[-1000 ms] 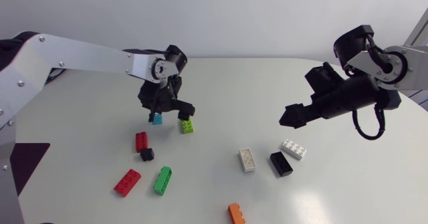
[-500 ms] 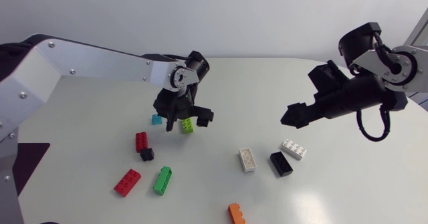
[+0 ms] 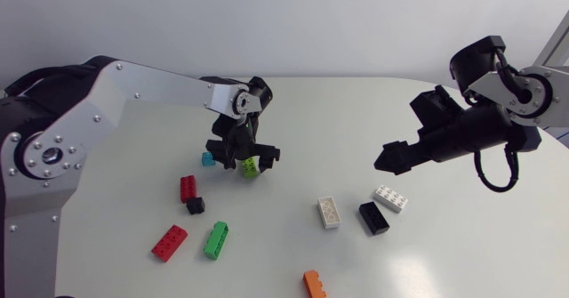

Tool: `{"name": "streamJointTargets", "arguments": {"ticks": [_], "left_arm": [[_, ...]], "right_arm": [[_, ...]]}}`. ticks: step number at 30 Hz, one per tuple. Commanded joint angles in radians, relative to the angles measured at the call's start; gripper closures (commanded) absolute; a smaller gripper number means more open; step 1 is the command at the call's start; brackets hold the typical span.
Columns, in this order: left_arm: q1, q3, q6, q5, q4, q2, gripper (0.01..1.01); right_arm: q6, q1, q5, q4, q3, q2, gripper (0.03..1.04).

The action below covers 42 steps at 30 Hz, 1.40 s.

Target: Sort duplo bricks by size, large to the right and small to the left

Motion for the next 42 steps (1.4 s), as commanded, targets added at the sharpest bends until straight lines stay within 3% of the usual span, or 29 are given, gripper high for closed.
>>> {"name": "streamJointTargets", "arguments": {"ticks": [1,4,13,26,30,33,35,42], "left_arm": [[0.007,0.042,-0.03,0.013,-0.016,0.035,0.339],[0.014,0.077,-0.03,0.013,-0.012,0.053,0.648],[-0.039,0.129,-0.007,0.053,-0.015,0.091,0.698],[-0.269,0.218,0.074,0.119,-0.05,0.121,0.697],[-0.306,0.247,0.116,0.145,-0.068,0.148,0.62],[-0.325,0.272,0.15,0.15,-0.096,0.154,0.369],[-0.32,0.287,0.156,0.15,-0.12,0.148,0.041],[-0.197,0.185,0.177,0.148,-0.139,-0.037,0.043]], "right_arm": [[0.034,-0.004,-0.01,0.013,-0.032,0.013,0.06],[0.043,-0.002,-0.01,0.016,-0.044,0.011,0.06],[0.044,-0.03,-0.01,0.009,-0.059,-0.027,0.06],[0.053,-0.025,-0.018,-0.007,-0.076,-0.049,0.06],[0.069,-0.008,-0.018,-0.005,-0.076,-0.045,0.06],[0.07,-0.008,-0.018,-0.007,-0.082,-0.05,0.06],[0.07,-0.008,-0.018,-0.01,-0.081,-0.052,0.06],[0.109,0.1,-0.018,-0.088,-0.053,-0.105,0.06]]}}
